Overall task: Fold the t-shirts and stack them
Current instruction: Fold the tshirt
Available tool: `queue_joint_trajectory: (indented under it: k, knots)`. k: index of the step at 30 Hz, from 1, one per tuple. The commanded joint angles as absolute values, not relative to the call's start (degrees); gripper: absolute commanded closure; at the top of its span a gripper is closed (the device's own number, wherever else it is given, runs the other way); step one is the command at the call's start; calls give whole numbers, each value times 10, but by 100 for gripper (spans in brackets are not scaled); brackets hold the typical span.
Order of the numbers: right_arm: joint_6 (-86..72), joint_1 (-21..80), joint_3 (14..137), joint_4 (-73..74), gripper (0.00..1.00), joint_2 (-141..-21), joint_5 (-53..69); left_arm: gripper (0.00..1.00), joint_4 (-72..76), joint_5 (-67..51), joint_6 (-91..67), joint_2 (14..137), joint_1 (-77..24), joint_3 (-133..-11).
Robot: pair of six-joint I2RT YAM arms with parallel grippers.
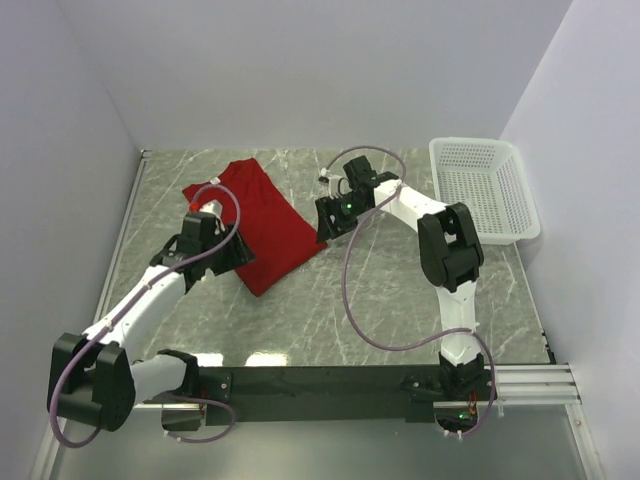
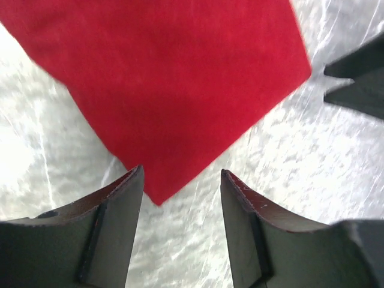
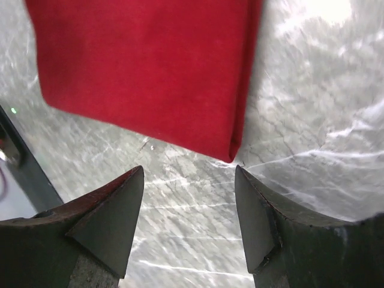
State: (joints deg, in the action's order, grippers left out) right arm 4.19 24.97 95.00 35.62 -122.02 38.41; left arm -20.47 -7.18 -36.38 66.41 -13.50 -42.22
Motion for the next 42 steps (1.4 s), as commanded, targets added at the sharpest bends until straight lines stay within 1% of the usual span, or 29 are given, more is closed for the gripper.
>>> queue_joint_trajectory:
  k: [1,4,5,9,10,12,13,15,16,17,18,19,20,22,24,26,28,29,31,32,33,34,35,36,37,38,39,40,42]
  knots:
    - [-51,249,951,332,31,-1232,366,41,-190,-76,-389,629,-145,-385]
    - [-79,248,964,344,31,-1266,368,39,-188,-62,-396,586,-156,-374]
    - [-84,247,966,345,31,-1273,379,35,-197,-49,-394,576,-156,-376]
    - [-112,249,970,331,32,-1298,397,32,-219,-21,-366,520,-156,-392]
    - [-120,249,976,330,34,-1306,400,31,-219,-18,-362,498,-156,-396]
    - [-127,250,979,330,36,-1312,406,19,-215,-3,-372,463,-155,-401]
    - [-132,249,979,328,42,-1316,409,2,-216,12,-382,450,-155,-398]
    - [-132,248,976,331,49,-1317,417,1,-208,46,-402,412,-155,-396]
    - [-131,247,969,331,56,-1313,419,1,-198,44,-398,400,-154,-394]
    - [-131,246,964,330,60,-1310,422,1,-189,38,-389,389,-151,-392]
    - [-128,242,960,333,65,-1303,422,1,-169,6,-380,376,-147,-390]
    - [-127,237,949,333,73,-1299,423,1,-163,-9,-370,376,-145,-392]
    - [-126,234,942,334,78,-1294,422,1,-163,-31,-353,381,-143,-397]
    - [-118,219,919,338,89,-1274,418,1,-172,-94,-335,416,-143,-412]
    - [-108,210,899,343,93,-1259,411,3,-187,-139,-307,454,-148,-433]
    - [-84,197,871,362,95,-1235,400,4,-192,-172,-288,472,-171,-445]
    - [-49,182,847,395,97,-1214,393,4,-191,-175,-280,493,-201,-451]
    - [-38,176,839,407,97,-1208,393,4,-193,-165,-270,502,-245,-453]
    - [-5,154,816,452,99,-1194,391,4,-196,-140,-262,532,-299,-462]
    - [12,149,805,462,98,-1188,389,4,-198,-113,-258,543,-351,-466]
    - [21,140,795,477,98,-1181,382,4,-199,-97,-257,565,-377,-468]
    - [43,134,773,485,95,-1166,379,4,-198,-77,-256,575,-403,-472]
    - [54,124,762,494,92,-1158,377,4,-196,-59,-251,584,-456,-473]
    - [74,120,750,507,88,-1141,377,4,-194,-12,-248,604,-484,-472]
    - [85,116,732,515,77,-1133,379,4,-192,-3,-247,614,-510,-471]
    - [98,112,726,523,69,-1124,381,5,-192,28,-243,627,-560,-470]
    - [110,102,722,540,60,-1108,384,5,-192,55,-241,653,-583,-471]
    - [141,96,725,550,40,-1100,393,4,-190,99,-239,667,-605,-470]
    - [210,78,748,596,12,-1081,404,5,-184,154,-236,705,-657,-471]
